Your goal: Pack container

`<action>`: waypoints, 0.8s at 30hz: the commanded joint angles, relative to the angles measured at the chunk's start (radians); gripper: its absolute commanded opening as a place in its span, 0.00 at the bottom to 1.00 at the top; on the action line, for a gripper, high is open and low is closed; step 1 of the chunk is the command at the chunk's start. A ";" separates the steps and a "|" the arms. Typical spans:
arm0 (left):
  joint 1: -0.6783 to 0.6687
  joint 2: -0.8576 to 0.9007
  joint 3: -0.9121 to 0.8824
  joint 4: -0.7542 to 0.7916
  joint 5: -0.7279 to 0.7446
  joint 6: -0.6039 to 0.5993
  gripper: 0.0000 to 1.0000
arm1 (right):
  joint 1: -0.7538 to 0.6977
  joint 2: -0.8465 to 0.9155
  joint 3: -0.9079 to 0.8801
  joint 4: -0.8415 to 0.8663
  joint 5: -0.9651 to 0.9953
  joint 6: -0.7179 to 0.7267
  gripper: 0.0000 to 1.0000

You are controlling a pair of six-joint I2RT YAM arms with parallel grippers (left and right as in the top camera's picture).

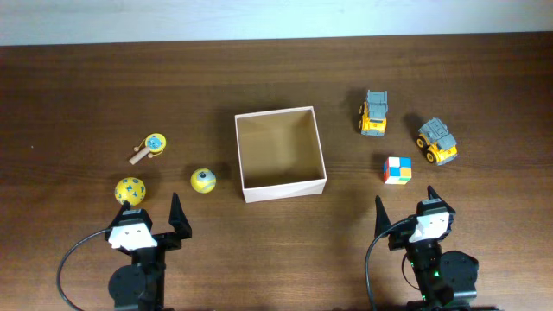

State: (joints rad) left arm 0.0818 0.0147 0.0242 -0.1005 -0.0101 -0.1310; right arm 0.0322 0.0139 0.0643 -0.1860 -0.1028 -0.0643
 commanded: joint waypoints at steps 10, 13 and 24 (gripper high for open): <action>0.006 -0.008 -0.007 0.003 0.014 0.016 0.99 | -0.007 -0.008 -0.009 0.002 0.009 -0.007 0.99; 0.006 -0.008 -0.007 0.003 0.014 0.016 0.99 | -0.007 -0.008 -0.009 0.002 0.009 -0.007 0.99; 0.006 -0.008 -0.007 0.003 0.014 0.016 0.99 | -0.006 -0.008 0.035 0.023 0.006 0.002 0.99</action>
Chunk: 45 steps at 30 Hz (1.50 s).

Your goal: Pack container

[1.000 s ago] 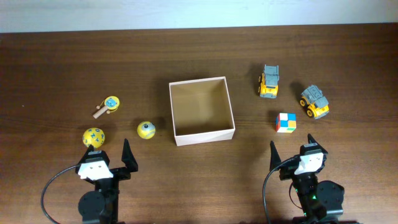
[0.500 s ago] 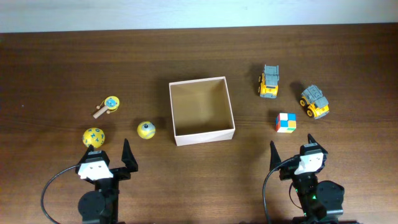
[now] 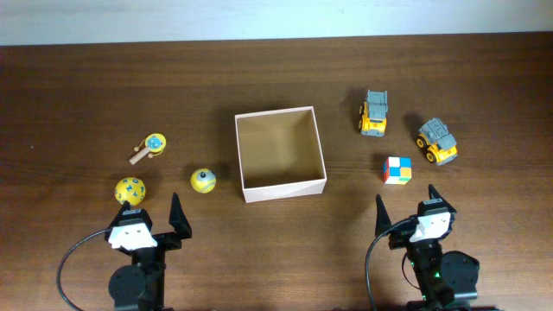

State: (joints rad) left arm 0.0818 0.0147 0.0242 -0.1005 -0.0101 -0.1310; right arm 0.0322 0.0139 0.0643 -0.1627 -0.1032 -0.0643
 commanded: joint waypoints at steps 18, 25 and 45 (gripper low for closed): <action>0.006 -0.008 -0.007 0.003 0.014 0.016 0.99 | -0.006 0.702 1.041 -0.736 -0.021 0.072 0.99; 0.006 -0.008 -0.007 0.003 0.014 0.016 0.99 | -0.006 1.008 1.250 -0.856 -0.115 0.073 0.99; 0.006 -0.008 -0.007 0.003 0.014 0.016 0.99 | -0.006 1.576 1.250 -0.816 -0.100 0.039 0.99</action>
State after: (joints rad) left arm 0.0818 0.0147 0.0242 -0.1005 -0.0101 -0.1310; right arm 0.0315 1.5600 1.3018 -1.0004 -0.2268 -0.0124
